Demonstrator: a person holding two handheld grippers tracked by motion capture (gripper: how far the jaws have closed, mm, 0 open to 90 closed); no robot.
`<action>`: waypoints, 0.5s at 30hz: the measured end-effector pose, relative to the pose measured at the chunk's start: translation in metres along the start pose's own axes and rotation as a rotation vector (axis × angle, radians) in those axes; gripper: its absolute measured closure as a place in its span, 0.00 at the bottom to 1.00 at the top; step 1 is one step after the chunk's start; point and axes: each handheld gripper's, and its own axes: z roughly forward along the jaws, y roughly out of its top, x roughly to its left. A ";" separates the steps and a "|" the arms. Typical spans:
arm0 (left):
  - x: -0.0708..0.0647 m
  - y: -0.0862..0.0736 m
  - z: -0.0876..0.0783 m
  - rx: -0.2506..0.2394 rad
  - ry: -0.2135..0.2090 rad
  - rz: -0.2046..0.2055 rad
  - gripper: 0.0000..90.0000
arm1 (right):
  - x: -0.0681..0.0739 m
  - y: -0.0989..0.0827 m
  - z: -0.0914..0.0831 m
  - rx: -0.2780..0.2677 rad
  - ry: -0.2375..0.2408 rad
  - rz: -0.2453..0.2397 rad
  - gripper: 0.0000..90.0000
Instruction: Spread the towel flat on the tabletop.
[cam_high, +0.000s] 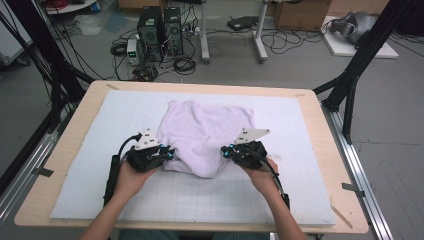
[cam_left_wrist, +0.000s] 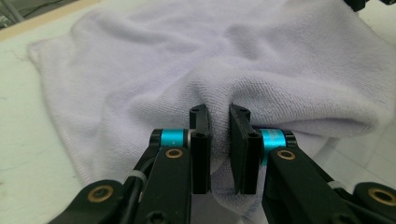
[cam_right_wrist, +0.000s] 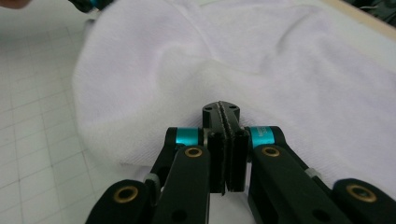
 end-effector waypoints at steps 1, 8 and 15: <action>0.000 0.002 -0.006 -0.010 0.000 0.001 0.88 | -0.001 0.001 -0.005 -0.004 -0.003 0.000 1.00; 0.000 0.022 -0.034 -0.019 0.039 0.039 0.88 | 0.007 0.001 -0.011 -0.009 0.032 -0.023 0.99; 0.020 0.013 0.003 0.106 0.101 -0.009 0.87 | 0.007 -0.002 0.004 0.024 0.029 -0.027 0.94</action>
